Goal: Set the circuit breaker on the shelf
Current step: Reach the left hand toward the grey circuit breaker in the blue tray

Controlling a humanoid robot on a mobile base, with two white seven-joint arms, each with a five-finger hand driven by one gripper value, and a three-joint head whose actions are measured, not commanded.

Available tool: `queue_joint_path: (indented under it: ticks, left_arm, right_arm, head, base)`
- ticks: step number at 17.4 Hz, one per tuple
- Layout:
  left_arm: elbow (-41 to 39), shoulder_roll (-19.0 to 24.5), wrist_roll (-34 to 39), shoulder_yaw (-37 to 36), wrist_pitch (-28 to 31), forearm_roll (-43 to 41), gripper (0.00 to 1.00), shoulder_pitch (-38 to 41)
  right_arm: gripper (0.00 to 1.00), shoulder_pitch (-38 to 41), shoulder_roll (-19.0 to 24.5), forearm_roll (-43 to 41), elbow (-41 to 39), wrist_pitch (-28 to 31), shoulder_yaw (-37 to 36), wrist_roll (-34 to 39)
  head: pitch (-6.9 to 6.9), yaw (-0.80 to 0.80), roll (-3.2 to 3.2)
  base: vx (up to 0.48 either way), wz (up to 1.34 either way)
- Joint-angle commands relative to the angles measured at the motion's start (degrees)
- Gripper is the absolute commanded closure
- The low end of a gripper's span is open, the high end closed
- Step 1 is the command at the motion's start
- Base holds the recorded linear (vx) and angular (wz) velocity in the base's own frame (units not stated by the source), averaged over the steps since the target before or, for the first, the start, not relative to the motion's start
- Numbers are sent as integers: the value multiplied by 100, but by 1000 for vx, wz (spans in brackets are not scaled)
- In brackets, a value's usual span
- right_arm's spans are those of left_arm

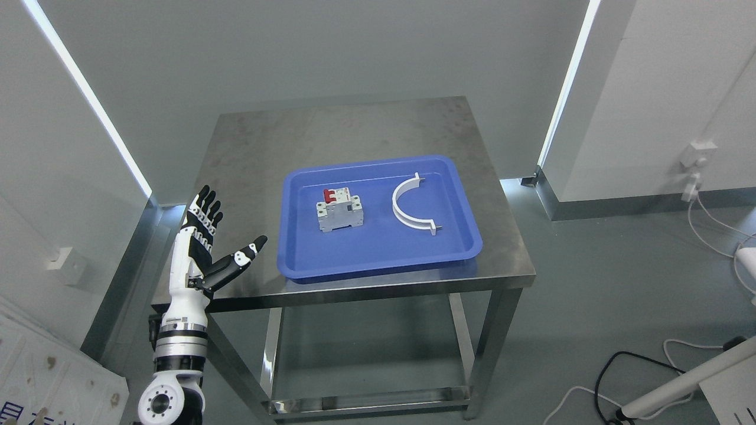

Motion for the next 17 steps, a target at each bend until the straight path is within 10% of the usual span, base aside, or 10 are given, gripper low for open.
queue_joint_path:
  ticks: [1, 8, 17]
  left_arm:
    - [19, 100, -1, -170, 23, -6, 0, -56]
    - [756, 100, -1898, -223, 31, -1551, 0, -1117]
    - [2066, 100, -2619, -812, 671, -3109, 2, -2525]
  right_arm:
    - [0, 7, -100, 0, 0, -1, 0, 5]
    - [0, -2, -100, 0, 0, -1, 0, 5]
    - [0, -2, -100, 0, 0, -1, 0, 5]
  head:
    - [0, 0, 0]
    - [0, 0, 0]
    - [0, 0, 0]
  base:
    - [-11, 6]
    - [-14, 12]
    - [-3, -16]
